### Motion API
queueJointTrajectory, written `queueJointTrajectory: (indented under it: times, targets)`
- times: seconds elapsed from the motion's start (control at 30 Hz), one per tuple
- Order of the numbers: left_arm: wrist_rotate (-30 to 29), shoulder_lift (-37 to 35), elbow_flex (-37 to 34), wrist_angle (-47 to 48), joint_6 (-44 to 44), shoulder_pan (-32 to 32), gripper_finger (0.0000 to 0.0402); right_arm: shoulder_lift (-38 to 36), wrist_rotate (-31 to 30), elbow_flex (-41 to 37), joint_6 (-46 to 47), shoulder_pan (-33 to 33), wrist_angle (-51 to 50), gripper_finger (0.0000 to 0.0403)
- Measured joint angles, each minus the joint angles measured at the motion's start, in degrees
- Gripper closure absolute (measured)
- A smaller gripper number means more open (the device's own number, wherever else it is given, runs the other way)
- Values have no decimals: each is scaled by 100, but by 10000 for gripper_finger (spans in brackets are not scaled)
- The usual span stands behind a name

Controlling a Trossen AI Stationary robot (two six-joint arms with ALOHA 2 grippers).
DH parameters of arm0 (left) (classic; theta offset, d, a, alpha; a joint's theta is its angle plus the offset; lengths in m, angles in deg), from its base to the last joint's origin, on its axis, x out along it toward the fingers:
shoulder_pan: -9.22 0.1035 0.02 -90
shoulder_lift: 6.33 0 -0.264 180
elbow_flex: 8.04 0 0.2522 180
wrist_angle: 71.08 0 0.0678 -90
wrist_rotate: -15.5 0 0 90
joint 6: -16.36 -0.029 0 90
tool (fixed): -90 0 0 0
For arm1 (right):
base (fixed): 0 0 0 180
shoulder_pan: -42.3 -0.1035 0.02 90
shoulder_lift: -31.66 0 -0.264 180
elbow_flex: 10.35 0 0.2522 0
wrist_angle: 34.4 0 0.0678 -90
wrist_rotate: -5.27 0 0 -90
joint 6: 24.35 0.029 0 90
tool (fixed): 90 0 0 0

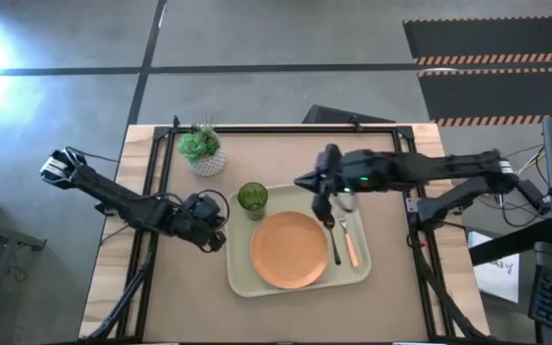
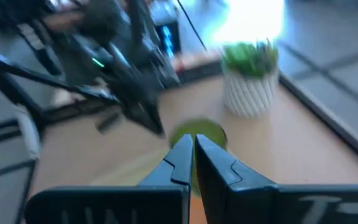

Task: Pick and place plate/cup/fork/spoon on tray
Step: Move the white tray to the center of the table

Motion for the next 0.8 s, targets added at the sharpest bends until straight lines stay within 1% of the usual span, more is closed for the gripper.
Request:
queueJointTrajectory:
  times: [0.1,0.23,0.33,0.57,0.8]
  targets:
    - [66,91,-156,-756,-274,73,402,-343,-226,-11,-251,-314,241,394]
    - [86,193,-259,-720,-216,224,402,-573,-729,-11,-341,-634,241,394]
    - [139,251,-366,-729,-160,345,402,-598,-944,-26,-339,-761,153,394]
    - [217,495,-423,-761,-147,527,402,-358,-971,-45,-324,-793,52,394]
    - [318,776,-427,-765,114,581,402,-134,-973,-50,-308,-790,8,394]
